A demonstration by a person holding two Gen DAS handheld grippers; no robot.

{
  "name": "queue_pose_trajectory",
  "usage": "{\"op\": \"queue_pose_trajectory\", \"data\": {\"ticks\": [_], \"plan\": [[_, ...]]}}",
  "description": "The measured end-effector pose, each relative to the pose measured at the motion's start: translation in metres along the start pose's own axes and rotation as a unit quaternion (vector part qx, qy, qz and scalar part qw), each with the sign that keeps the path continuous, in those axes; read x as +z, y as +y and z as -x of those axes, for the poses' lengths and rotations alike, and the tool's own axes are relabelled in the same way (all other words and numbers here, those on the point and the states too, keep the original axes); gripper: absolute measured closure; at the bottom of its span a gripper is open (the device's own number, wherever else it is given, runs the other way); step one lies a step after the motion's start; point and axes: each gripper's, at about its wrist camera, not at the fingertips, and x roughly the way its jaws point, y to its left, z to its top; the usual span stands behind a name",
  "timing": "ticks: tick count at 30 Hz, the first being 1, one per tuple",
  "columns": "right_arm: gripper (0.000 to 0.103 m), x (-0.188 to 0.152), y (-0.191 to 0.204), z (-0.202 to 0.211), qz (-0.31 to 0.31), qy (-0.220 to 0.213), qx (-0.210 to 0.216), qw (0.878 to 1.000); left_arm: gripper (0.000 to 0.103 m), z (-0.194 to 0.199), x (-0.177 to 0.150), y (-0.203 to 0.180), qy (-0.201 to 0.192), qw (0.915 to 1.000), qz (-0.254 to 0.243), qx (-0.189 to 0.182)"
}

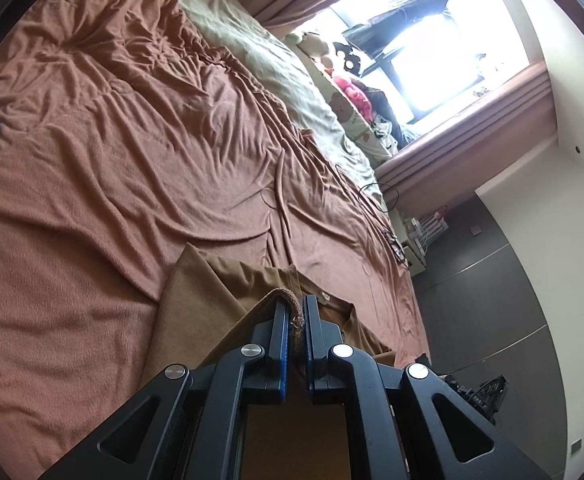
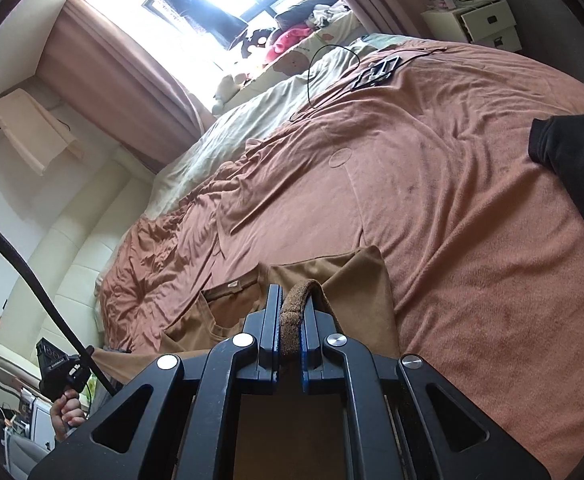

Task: Fold small clothes
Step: 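Lower the held hem onto the collar with both tools, then open both tools and release the hem on the shirt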

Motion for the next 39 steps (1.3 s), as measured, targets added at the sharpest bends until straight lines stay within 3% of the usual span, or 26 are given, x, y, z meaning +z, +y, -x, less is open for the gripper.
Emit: {"op": "queue_pose_trajectory", "data": {"ticks": [17,24,28,29,30,31,32,33,34,39], "plan": [[0.099,0.024,-0.020,-0.082,0.007,0.048,-0.066,0.997,0.097,-0.086,0.026,0.053,0.040,0.9950,0.008,0.092],[0.099,0.017,-0.023,-0.118,0.011,0.083,-0.104,0.991,0.096,-0.128,0.018,0.086,0.085,0.9850,0.007,0.150],[0.096,0.023,-0.015,-0.120,0.009,0.090,-0.097,0.991,0.092,-0.135,0.016,0.086,0.113,0.9794,-0.006,0.168],[0.093,0.024,-0.011,-0.118,0.018,0.092,-0.096,0.991,0.086,-0.134,0.017,0.082,0.118,0.9782,-0.017,0.170],[0.089,0.025,-0.008,-0.117,0.026,0.093,-0.098,0.991,0.073,-0.132,0.018,0.077,0.122,0.9770,-0.028,0.173],[0.077,0.026,-0.004,-0.115,0.037,0.094,-0.101,0.990,0.062,-0.129,0.018,0.072,0.123,0.9755,-0.041,0.178],[0.056,0.026,-0.002,-0.114,0.046,0.093,-0.104,0.989,0.040,-0.126,0.019,0.066,0.120,0.9739,-0.057,0.184],[0.045,0.025,0.001,-0.111,0.058,0.090,-0.109,0.988,0.026,-0.122,0.019,0.061,0.116,0.9728,-0.071,0.188],[0.036,0.024,0.004,-0.108,0.069,0.088,-0.116,0.987,0.023,-0.119,0.019,0.056,0.112,0.9719,-0.085,0.188],[0.036,0.015,0.014,-0.098,0.106,0.092,-0.137,0.981,0.021,-0.113,0.014,0.042,0.126,0.9599,-0.135,0.211]]}}
